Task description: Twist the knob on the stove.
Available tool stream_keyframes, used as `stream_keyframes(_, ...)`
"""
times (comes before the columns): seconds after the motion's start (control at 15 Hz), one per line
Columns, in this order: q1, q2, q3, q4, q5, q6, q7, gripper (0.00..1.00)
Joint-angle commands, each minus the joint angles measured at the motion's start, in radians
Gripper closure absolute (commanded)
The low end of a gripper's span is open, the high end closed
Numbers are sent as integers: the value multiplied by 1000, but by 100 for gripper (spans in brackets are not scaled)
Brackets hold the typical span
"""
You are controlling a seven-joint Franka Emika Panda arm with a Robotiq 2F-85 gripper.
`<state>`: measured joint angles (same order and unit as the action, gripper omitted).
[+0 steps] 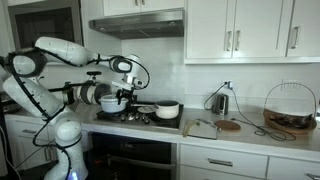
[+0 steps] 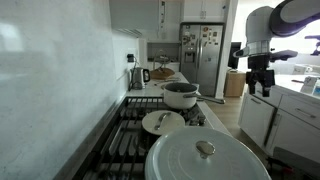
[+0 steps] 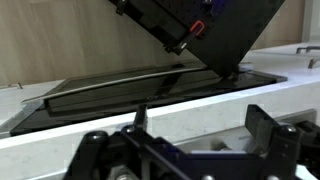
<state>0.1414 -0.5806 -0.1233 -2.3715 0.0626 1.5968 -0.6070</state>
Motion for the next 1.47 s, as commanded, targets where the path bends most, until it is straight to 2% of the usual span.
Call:
stream_keyframes(0.0,48,-2,6,60,27,-148,-126,0)
stream_keyframes(0.33,91,9,32,99,-16,-254,-339,0)
stream_keyframes(0.4,59,-4,33,72,14,-219,-283,0)
stream_keyframes(0.53,66,-4,41,74,5,-226,-323,0)
stream_keyframes(0.87,69,-2,44,74,4,-226,-325,0)
stream_keyframes(1.2,105,41,91,109,-12,-236,-379,0)
stream_keyframes(1.4,136,61,127,134,-8,-244,-455,0)
